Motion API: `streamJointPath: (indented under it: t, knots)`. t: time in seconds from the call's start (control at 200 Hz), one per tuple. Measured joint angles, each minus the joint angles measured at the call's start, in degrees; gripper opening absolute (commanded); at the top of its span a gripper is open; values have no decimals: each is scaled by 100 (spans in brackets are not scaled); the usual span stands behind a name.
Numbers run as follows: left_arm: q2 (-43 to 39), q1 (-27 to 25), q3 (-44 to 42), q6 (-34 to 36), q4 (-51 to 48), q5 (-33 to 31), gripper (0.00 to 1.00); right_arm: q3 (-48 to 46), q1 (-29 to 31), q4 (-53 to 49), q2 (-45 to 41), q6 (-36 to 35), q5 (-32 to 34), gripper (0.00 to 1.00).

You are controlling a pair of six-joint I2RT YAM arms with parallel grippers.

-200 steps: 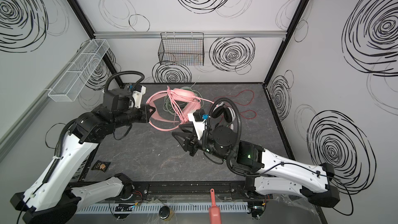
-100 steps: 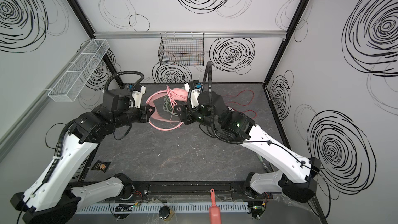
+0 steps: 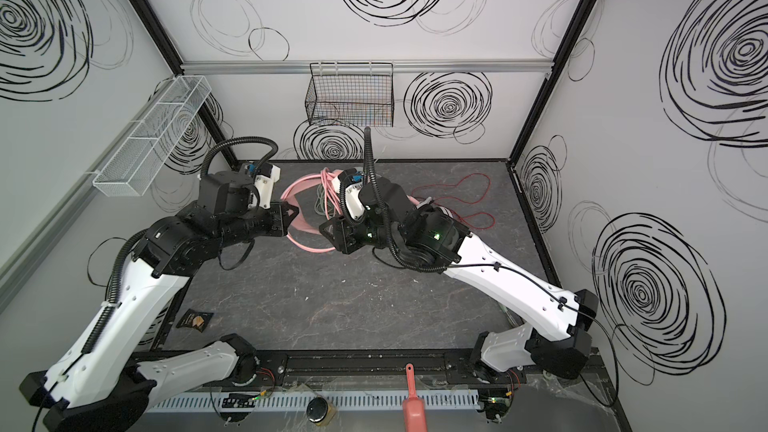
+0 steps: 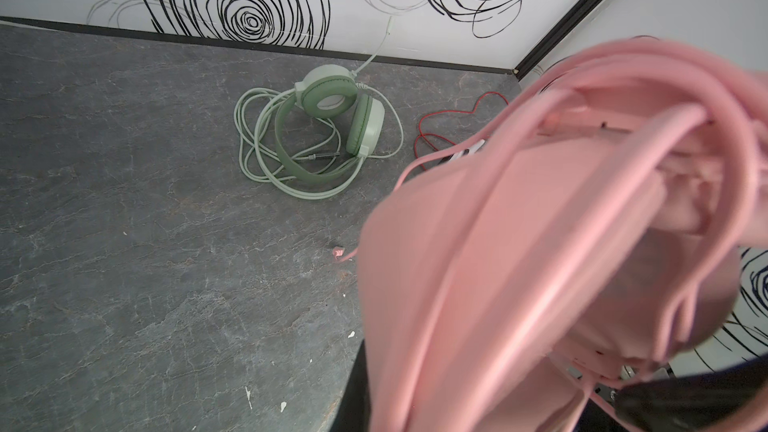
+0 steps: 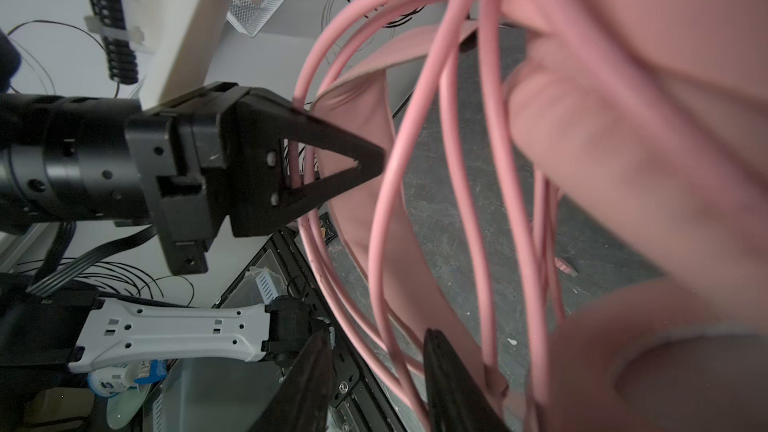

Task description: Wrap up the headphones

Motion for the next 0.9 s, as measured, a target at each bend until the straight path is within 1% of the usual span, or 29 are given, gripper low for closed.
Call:
streamJointPath:
  t: [0.165,0.32,0.47,0.675,0.805,0.9]
  knots:
    - [0,0,0,0,0,-2,0,306,98,-417,-101,-31,809,45]
    - [0,-2,0,0,0,-4,0,798,35,-835,-70,-111,1217,46]
    - [0,0,0,-4,0,-4,0,1187,33,-1093,216,-205,1335,47]
    - [0,-9,0,-20,0,-26,0,1272,39,-1394,704,-280,1519,46]
    - [0,-17,0,-20,-9,-46,0,1292,90,-1495,807,-306,1679,49]
    - [0,-17,0,-17,-11,-48,0,1355,164,-1547,820,-328,1746,49]
